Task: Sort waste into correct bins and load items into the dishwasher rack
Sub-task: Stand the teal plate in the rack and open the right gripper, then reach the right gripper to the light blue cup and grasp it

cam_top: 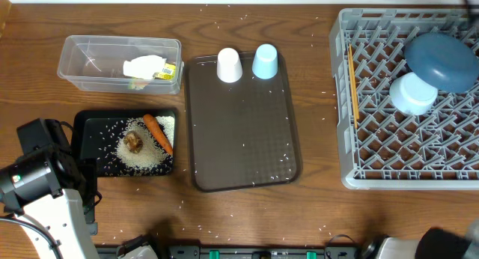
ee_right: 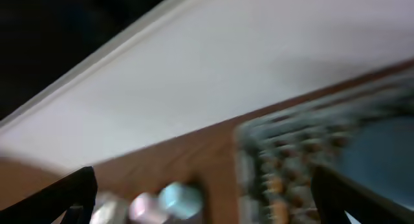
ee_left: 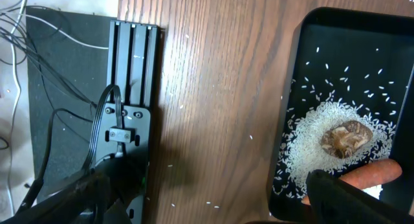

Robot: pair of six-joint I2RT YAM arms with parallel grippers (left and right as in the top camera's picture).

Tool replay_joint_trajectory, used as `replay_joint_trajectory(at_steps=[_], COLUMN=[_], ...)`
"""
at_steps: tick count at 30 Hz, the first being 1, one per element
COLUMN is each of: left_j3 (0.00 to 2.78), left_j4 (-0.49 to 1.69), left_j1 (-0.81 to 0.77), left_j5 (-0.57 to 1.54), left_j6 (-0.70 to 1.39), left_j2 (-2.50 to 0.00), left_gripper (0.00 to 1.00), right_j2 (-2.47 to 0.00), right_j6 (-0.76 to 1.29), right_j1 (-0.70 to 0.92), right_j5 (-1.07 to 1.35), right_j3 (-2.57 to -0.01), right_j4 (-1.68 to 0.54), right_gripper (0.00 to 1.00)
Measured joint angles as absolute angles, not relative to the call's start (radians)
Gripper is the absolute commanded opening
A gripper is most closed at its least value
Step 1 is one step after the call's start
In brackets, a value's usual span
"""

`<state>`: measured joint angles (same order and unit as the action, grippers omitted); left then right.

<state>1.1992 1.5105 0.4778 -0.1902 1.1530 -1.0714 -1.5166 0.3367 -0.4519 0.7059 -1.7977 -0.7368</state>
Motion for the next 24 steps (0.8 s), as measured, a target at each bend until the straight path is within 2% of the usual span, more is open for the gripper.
replay_joint_trajectory(at_steps=[6,14,18,24], left_j3=[1.199,1.199,1.199,1.199], left_j4=[1.51,1.51,1.51,1.51], left_j1=[0.478,0.478,0.478,0.478], left_j5=[-0.19,-0.19,-0.19,-0.19], left_j6=[1.153,1.153,1.153,1.153], left_j2=[-1.071,-1.071,-1.071,-1.071], left_gripper=[0.98,0.98,0.98,0.98], right_j2=[-1.496,-1.719,-1.921,-2.143], right_j6=[0.318,0.241,0.197,0.173], right_j1=[-0.156,0.29,0.409,0.436], right_j5=[0.705,0.311,0.101,-0.04], right_j3=[-1.798,-1.798,-1.798,-1.817], right_j4=[-0.76,-0.754,-0.721,-0.669], right_gripper=[0.99,0.99,0.99,0.99])
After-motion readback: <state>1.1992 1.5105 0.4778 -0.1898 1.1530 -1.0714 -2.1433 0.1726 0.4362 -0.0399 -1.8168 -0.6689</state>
